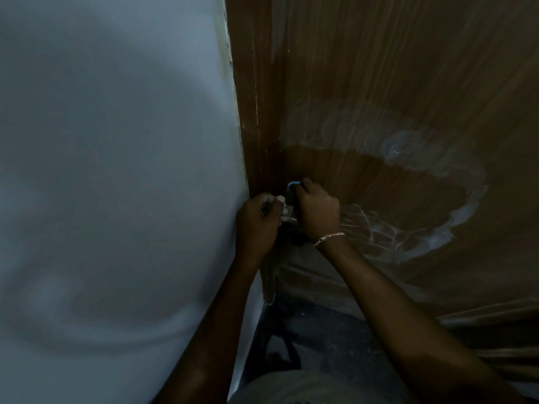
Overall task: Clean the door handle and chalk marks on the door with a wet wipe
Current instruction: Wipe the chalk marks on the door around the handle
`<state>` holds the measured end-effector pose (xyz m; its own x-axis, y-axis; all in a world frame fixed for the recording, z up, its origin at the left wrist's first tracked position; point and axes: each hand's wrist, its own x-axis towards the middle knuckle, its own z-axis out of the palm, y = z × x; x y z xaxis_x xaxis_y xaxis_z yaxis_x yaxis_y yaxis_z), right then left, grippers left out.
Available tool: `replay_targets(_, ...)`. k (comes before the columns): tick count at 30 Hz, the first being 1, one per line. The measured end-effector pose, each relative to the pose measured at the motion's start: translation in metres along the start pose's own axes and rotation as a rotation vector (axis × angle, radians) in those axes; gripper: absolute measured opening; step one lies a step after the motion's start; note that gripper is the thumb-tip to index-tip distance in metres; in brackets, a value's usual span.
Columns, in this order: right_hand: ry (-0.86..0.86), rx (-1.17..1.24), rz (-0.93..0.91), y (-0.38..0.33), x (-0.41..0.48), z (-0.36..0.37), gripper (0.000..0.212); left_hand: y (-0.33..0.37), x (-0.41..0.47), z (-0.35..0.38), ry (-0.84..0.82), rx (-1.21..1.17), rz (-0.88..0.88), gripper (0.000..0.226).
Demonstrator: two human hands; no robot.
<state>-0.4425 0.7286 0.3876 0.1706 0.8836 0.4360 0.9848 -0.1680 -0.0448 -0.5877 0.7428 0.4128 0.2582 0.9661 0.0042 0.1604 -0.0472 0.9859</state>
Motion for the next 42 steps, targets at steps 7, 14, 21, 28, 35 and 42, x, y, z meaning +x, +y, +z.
replay_targets(7,0.068,0.045,0.047,0.002,-0.003,0.001,0.032,0.0,0.003,0.001,0.009,0.004,0.003,0.018)
replay_targets(14,-0.027,0.065,0.105,0.025,-0.023,0.004,0.027,0.002,0.004,0.004,-0.014,-0.024,0.005,0.016)
replay_targets(21,-0.038,0.1,0.139,0.016,-0.024,0.013,0.014,0.004,0.0,0.004,-0.02,-0.022,0.011,0.017)
replay_targets(28,-0.03,0.084,0.23,0.037,-0.039,0.017,0.005,0.007,-0.001,0.003,-0.011,-0.061,0.023,0.016)
replay_targets(35,-0.087,0.077,0.209,0.038,-0.044,0.012,0.01,0.004,-0.003,0.007,-0.046,-0.018,0.008,0.018)
replay_targets(42,0.05,0.091,0.133,0.046,-0.041,0.005,0.021,0.007,-0.001,0.008,-0.037,0.011,0.009,0.019)
